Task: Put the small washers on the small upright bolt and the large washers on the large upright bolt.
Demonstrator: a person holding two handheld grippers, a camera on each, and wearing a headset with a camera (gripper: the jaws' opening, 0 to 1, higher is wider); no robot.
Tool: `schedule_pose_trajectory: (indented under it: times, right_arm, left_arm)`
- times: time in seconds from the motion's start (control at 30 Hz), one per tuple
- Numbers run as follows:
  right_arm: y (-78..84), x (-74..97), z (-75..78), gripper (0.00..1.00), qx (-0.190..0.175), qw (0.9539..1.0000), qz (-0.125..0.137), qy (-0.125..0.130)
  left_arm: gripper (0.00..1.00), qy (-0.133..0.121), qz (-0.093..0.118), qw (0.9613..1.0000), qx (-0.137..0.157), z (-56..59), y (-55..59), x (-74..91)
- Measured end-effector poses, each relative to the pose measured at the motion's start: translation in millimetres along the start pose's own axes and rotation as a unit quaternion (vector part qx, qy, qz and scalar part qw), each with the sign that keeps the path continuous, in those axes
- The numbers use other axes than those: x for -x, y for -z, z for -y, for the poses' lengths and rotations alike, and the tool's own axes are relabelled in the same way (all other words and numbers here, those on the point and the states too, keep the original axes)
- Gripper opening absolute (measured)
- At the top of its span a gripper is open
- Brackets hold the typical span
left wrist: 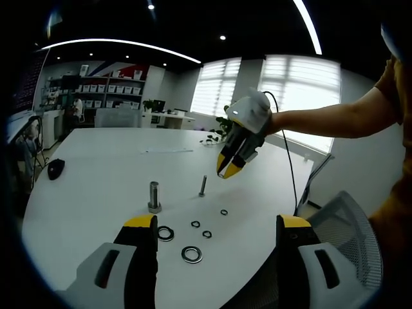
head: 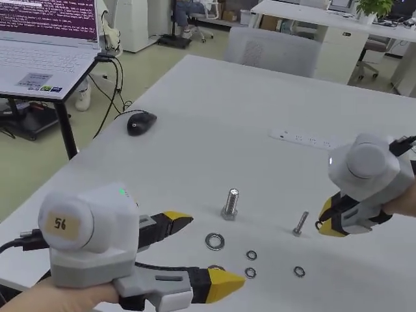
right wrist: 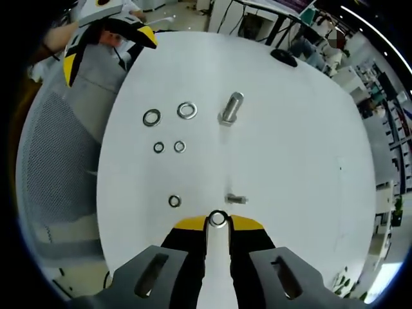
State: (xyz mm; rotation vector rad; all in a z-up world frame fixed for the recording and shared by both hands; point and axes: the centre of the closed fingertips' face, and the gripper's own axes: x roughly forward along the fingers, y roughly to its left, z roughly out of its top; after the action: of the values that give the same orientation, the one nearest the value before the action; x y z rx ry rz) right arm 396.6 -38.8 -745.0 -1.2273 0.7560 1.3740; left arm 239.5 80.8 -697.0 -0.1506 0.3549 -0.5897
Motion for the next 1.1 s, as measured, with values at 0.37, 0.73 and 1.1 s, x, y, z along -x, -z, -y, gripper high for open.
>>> schedule_pose_trajectory:
  times: [0.37,0.73,1.1]
  right_arm:
    - [-9.5,-5.3,16.2,0.12,0.015,0.9999,-0.007,0.000]
    - [-13.8,-16.9,21.9,0.12,0.023,0.9997,-0.007,-0.010]
    - [-8.1,-26.5,24.1,0.12,0.028,0.9993,-0.016,-0.019]
  left_arm:
    - [0.74,-0.004,-0.008,0.9998,-0.016,-0.3,-0.9,-3.9]
    - [0.74,-0.010,-0.029,0.9981,-0.054,-0.9,-9.7,-2.3]
    - [0.74,-0.017,-0.041,0.9955,-0.084,7.9,-17.8,2.0]
